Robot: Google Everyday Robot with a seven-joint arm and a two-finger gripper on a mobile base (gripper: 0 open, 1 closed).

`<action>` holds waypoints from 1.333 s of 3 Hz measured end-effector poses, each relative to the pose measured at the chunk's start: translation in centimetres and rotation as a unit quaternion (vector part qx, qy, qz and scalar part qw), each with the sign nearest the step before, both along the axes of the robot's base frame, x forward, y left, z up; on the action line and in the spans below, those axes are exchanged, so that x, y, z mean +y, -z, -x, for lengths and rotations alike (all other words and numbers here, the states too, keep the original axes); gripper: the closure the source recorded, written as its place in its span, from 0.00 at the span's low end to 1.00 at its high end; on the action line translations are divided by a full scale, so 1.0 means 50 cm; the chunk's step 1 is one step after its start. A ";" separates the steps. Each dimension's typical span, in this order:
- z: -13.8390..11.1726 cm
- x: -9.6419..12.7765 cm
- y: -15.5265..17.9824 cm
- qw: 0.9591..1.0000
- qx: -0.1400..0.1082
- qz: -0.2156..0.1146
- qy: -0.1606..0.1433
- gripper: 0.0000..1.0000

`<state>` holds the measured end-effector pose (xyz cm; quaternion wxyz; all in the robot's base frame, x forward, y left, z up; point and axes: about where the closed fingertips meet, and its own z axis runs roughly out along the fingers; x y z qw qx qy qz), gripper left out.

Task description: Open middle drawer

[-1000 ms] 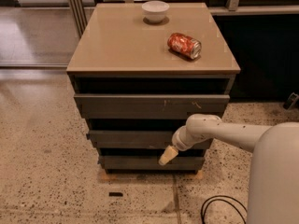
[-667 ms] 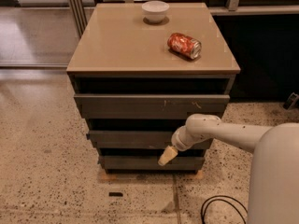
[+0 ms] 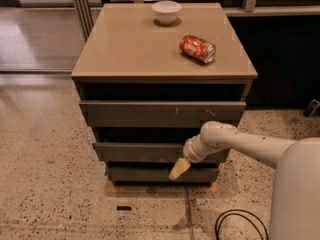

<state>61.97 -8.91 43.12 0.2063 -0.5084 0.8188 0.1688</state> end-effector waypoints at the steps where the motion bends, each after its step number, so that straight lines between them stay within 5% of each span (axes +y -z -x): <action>1: 0.003 0.010 0.005 1.000 0.004 -0.008 -0.019 0.00; 4: 0.025 0.018 -0.005 0.999 0.017 -0.034 -0.037 0.00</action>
Offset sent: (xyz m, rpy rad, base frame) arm -0.0354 0.0104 -0.0023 0.1580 0.0210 0.2897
